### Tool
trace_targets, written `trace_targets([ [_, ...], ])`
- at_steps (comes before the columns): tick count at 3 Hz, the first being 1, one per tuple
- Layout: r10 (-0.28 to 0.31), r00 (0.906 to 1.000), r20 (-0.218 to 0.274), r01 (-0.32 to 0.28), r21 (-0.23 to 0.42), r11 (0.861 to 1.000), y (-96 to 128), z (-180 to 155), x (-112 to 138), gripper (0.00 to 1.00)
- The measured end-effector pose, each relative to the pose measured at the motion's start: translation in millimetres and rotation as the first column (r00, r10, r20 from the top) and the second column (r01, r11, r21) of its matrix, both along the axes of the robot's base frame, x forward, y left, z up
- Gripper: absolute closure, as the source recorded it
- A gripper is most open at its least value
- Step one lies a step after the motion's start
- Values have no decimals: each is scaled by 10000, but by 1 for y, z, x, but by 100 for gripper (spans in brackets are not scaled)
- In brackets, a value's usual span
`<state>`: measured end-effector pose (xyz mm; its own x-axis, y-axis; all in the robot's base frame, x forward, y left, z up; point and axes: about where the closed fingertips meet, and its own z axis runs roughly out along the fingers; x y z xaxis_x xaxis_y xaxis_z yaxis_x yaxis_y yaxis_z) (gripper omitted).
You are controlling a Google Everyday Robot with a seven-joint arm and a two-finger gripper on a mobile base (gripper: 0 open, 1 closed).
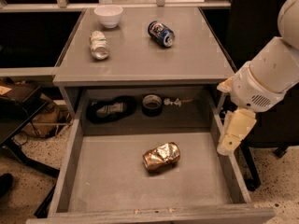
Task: Pick orange can from top drawer and place on counter
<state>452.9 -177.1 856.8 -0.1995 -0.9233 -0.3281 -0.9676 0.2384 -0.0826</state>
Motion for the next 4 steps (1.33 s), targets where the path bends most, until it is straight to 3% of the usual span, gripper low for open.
trace_targets([
  [2, 357, 9966, -749, -299, 769, 9966, 20, -74, 15, 0],
  [4, 1126, 9850, -1306, -956, 1296, 9869, 54, -128, 26, 0],
])
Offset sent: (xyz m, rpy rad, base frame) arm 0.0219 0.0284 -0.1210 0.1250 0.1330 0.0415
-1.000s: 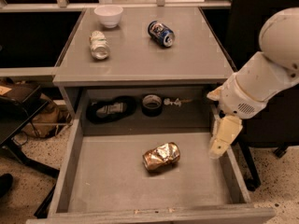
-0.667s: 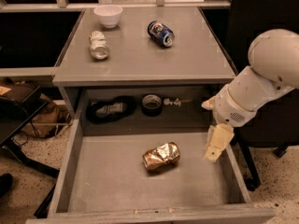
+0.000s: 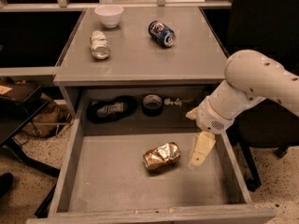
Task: Pick orange can from top drawer and place on counter
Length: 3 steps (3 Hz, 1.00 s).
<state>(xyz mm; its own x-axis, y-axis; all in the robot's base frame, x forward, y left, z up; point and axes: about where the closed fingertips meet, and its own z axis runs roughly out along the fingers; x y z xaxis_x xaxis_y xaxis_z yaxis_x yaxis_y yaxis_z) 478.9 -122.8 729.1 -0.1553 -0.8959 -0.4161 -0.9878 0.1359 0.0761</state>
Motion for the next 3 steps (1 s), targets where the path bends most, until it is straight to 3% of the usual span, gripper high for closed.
trace_targets([
  [1, 1, 10000, -1, -1, 1, 10000, 0, 0, 0, 0],
  [2, 283, 9994, -173, -274, 501, 9984, 11, -21, 3, 0],
  [3, 943, 9942, -511, -876, 1198, 9889, 41, -56, 13, 0],
])
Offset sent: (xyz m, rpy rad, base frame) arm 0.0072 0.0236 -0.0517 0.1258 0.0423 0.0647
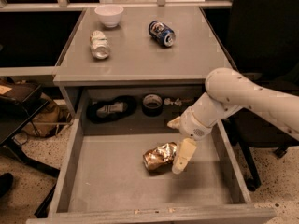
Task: Pick orange can from top drawer and place on counter
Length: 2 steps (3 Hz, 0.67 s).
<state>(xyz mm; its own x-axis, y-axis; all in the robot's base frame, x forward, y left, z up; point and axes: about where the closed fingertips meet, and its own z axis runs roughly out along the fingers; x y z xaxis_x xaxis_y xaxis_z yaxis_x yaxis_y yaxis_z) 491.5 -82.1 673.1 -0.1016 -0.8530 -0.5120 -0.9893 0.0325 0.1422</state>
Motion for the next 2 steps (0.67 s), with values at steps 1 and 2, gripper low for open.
trace_targets([
  [1, 356, 9987, -374, -340, 417, 9986, 18, -26, 3, 0],
  [2, 567, 9972, -481, -534, 677, 9963, 26, -44, 4, 0],
])
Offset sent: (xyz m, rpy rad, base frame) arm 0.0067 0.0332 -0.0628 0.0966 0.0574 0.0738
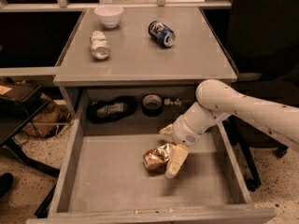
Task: Pick orange can from top drawer and place on counter
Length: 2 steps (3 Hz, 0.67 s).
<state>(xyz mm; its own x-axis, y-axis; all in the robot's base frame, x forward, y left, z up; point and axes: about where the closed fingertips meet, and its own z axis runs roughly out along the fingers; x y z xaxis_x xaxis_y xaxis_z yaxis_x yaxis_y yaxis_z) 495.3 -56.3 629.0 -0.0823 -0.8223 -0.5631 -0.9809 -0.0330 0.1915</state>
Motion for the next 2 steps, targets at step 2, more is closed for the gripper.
trace_targets([
  [2, 105, 9998, -189, -101, 195, 9998, -1, -18, -1, 42],
])
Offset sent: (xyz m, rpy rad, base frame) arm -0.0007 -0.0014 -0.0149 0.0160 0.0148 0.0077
